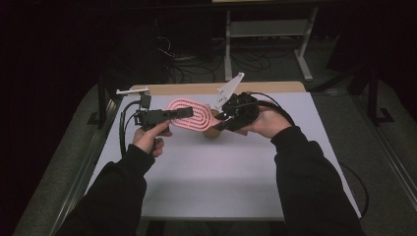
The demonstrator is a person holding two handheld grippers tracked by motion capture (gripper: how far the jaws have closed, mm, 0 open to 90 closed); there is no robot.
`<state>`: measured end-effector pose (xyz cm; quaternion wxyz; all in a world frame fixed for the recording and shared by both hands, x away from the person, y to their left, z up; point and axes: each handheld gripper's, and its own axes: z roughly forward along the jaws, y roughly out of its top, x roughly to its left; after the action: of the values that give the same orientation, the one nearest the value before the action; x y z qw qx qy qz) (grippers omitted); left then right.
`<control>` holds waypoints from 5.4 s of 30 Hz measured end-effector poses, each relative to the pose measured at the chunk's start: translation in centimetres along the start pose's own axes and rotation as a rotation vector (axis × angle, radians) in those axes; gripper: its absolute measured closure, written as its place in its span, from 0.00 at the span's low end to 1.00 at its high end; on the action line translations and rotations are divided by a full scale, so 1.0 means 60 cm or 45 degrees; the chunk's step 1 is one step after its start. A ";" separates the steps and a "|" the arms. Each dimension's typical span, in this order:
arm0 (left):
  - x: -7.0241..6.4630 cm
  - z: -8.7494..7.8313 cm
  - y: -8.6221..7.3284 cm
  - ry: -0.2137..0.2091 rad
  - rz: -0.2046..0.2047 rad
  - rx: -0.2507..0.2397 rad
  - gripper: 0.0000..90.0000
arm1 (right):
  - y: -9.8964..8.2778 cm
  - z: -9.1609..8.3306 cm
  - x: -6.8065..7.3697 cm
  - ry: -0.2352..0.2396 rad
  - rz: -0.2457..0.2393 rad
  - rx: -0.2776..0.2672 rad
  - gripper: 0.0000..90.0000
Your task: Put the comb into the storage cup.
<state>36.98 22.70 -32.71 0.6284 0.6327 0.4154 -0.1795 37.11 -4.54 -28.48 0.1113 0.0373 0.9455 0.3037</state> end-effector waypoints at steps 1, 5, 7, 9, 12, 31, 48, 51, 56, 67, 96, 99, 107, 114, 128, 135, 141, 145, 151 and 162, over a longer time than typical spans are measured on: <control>0.000 0.000 0.000 0.000 0.000 0.000 0.68 | 0.000 0.000 0.000 0.000 0.000 0.000 0.77; -0.009 0.006 0.007 0.014 0.064 0.039 0.69 | -0.002 0.006 -0.002 -0.012 0.017 0.010 0.77; -0.011 0.007 0.010 0.020 0.070 0.045 0.69 | -0.003 0.007 -0.003 -0.019 0.019 0.005 0.77; -0.011 0.008 0.012 0.023 0.075 0.053 0.69 | -0.004 0.007 -0.003 -0.022 0.027 0.001 0.77; -0.012 0.009 0.016 0.023 0.078 0.066 0.69 | -0.006 0.006 -0.004 -0.022 0.040 -0.001 0.77; -0.038 0.004 0.035 0.068 0.160 0.076 0.69 | -0.034 0.013 -0.014 0.008 0.204 -0.038 0.54; -0.051 -0.019 0.070 0.194 0.255 0.064 0.69 | -0.097 -0.004 -0.019 -0.067 0.425 -0.135 0.00; -0.050 -0.022 0.076 0.185 0.243 0.059 0.69 | -0.115 -0.008 -0.015 -0.073 0.464 -0.158 0.00; -0.053 -0.024 0.086 0.218 0.259 0.069 0.69 | -0.142 -0.013 -0.008 -0.101 0.512 -0.207 0.00; -0.070 -0.015 0.113 0.336 0.362 0.104 0.69 | -0.213 -0.011 0.011 -0.153 0.627 -0.301 0.00; -0.046 0.010 0.155 0.540 0.442 0.150 0.69 | -0.326 -0.015 0.090 -0.389 0.743 -0.466 0.00; -0.043 0.017 0.154 0.564 0.456 0.172 0.69 | -0.345 -0.012 0.098 -0.387 0.782 -0.481 0.00; -0.036 0.035 0.149 0.610 0.488 0.231 0.69 | -0.364 -0.011 0.109 -0.377 0.812 -0.505 0.00; -0.036 0.049 0.142 0.641 0.532 0.281 0.69 | -0.374 -0.011 0.115 -0.383 0.827 -0.516 0.00; -0.017 0.081 0.125 0.675 0.564 0.359 0.69 | -0.385 -0.004 0.123 -0.395 0.821 -0.537 0.00; -0.006 0.099 0.118 0.679 0.557 0.372 0.69 | -0.385 -0.002 0.124 -0.389 0.814 -0.534 0.00; 0.007 0.117 0.110 0.699 0.564 0.397 0.69 | -0.384 0.004 0.124 -0.375 0.814 -0.518 0.00; 0.015 0.124 0.107 0.707 0.554 0.395 0.69 | -0.383 0.006 0.124 -0.374 0.804 -0.509 0.00; 0.024 0.127 0.105 0.715 0.560 0.386 0.69 | -0.382 0.008 0.124 -0.356 0.805 -0.503 0.00; 0.051 0.124 0.086 0.689 0.530 0.350 0.69 | -0.383 0.007 0.124 -0.356 0.808 -0.510 0.00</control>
<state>44.87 17.32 -32.74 0.4279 0.8069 0.4009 0.0718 29.93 -21.93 -43.59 0.1444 0.3461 0.7849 0.4932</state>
